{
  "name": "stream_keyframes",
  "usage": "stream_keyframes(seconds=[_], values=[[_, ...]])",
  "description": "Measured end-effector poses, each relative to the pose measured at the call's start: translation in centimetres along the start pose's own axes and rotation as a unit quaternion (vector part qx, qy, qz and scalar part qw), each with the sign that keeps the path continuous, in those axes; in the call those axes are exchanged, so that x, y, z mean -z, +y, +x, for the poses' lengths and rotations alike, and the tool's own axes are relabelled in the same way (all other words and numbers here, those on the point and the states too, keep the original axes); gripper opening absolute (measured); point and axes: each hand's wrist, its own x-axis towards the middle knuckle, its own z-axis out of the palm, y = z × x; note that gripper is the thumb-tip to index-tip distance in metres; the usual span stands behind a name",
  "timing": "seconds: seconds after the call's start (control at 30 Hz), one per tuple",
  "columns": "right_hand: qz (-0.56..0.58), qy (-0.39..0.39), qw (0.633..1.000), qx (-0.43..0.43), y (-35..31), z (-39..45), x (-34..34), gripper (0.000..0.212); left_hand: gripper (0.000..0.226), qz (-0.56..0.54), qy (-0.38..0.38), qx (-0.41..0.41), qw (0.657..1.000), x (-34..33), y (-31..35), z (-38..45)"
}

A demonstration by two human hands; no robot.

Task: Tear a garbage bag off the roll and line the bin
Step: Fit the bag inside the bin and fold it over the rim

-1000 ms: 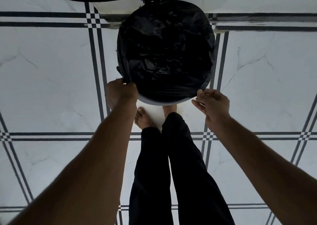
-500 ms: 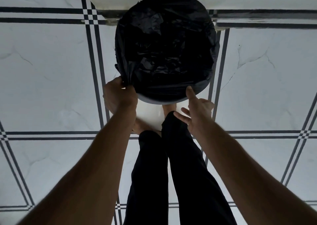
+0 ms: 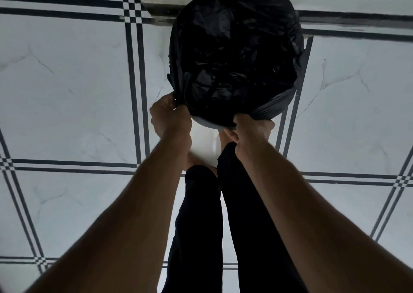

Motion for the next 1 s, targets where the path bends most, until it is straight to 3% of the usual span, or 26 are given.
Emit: stream_keyframes(seconds=[0.4,0.77,1.0], values=[[0.037,-0.073,0.995,0.052,1.6,0.0,1.8,0.054,0.023,0.005,-0.009,-0.056,0.998,-0.1,-1.0,0.3],[0.037,-0.078,0.994,0.073,3.4,1.0,2.9,0.064,0.032,0.125,-0.047,-0.151,0.979,1.3,-2.4,0.9],[-0.004,-0.076,0.991,0.113,3.8,2.2,3.0,0.066,0.036,0.13,-0.043,-0.182,0.974,1.5,-2.0,0.8]])
